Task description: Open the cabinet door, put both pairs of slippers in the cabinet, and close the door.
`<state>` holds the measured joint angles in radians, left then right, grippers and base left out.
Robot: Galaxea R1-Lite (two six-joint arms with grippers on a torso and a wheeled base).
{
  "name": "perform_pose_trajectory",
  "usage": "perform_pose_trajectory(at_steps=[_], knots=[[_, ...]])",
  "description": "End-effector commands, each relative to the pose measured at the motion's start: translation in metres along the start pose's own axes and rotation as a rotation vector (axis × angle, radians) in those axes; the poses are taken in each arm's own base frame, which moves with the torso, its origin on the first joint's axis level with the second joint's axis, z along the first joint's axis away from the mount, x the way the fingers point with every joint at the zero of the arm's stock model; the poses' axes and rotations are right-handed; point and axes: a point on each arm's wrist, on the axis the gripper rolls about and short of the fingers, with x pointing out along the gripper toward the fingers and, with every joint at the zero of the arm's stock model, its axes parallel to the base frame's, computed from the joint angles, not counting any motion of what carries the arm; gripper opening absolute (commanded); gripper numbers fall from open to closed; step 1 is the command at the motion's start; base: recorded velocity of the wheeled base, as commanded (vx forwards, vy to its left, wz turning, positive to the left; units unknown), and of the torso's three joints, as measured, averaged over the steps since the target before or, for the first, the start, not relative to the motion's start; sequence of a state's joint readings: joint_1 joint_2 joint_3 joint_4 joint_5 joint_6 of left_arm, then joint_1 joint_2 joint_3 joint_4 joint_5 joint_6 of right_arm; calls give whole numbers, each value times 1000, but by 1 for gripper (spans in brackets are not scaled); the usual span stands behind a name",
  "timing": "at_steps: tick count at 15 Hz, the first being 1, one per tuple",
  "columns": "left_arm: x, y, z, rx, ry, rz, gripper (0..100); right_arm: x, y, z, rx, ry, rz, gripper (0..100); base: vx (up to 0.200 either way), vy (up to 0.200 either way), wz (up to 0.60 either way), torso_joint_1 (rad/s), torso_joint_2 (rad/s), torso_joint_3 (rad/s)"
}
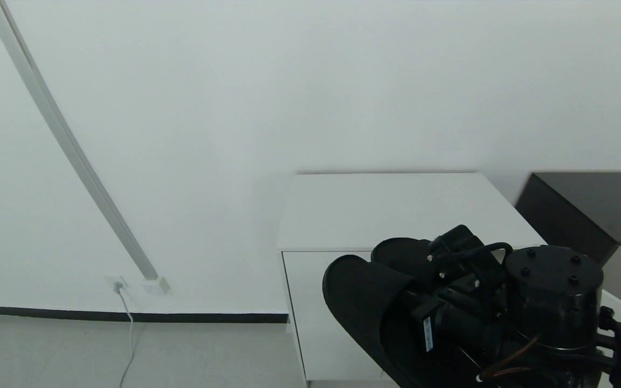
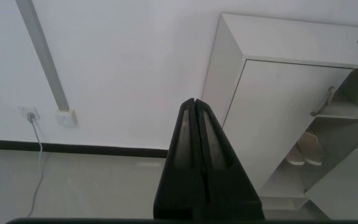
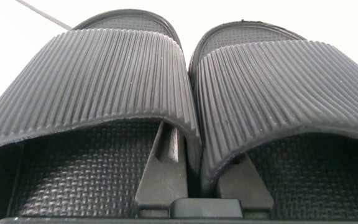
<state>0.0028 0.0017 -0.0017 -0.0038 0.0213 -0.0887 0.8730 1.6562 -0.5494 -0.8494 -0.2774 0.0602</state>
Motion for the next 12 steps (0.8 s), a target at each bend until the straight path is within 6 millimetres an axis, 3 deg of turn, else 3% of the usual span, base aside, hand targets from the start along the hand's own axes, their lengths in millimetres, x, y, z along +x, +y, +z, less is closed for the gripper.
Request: perform_pose_trajectory(at_steps=[1,7,12], knots=[[0,0,0,0,1,1,0,1,0,-1,-1,3,1,0,0,0,0,0,0,0],[0,0,0,1,1,1,0,1,0,-1,-1,3,1,0,0,0,0,0,0,0],[0,0,0,1,1,1,0,1,0,0,-1,2,1,0,0,-200,0,2,3,3]])
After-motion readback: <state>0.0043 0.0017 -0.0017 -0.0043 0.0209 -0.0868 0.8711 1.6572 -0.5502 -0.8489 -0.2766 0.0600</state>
